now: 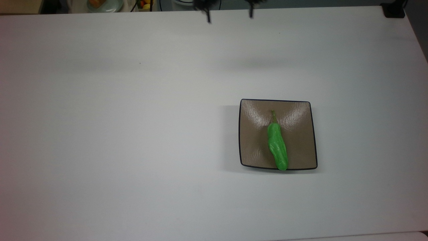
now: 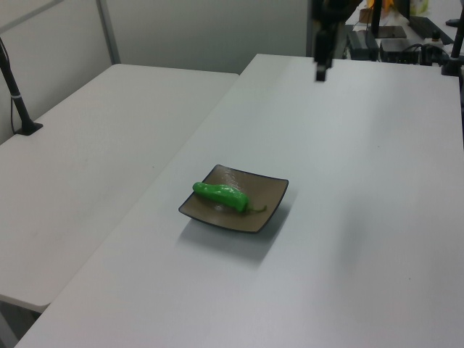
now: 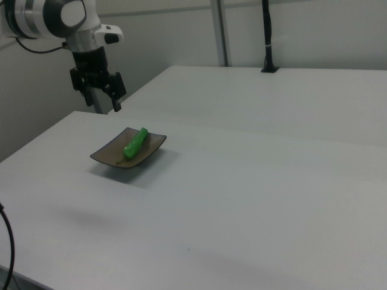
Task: Chili peppers are placed on a ceramic plate
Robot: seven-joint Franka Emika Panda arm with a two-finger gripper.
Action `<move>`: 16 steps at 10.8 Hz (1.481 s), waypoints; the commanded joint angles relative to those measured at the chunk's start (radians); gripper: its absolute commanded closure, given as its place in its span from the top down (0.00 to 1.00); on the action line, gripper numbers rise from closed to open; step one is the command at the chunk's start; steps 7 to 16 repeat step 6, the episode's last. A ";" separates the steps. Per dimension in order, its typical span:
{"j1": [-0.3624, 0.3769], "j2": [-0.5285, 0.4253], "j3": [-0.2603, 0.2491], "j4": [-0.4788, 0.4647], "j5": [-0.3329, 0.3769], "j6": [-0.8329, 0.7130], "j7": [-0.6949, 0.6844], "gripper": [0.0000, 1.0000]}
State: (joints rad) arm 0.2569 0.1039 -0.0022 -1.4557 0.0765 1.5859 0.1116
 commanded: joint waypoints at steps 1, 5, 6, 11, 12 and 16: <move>-0.005 -0.134 -0.053 -0.164 -0.015 -0.003 0.014 1.00; -0.002 -0.150 -0.053 -0.242 -0.006 0.186 -0.070 1.00; -0.001 -0.150 -0.053 -0.242 -0.006 0.183 -0.069 1.00; -0.001 -0.150 -0.053 -0.242 -0.006 0.183 -0.069 1.00; -0.001 -0.150 -0.053 -0.242 -0.006 0.183 -0.069 1.00; -0.001 -0.150 -0.053 -0.242 -0.006 0.183 -0.069 1.00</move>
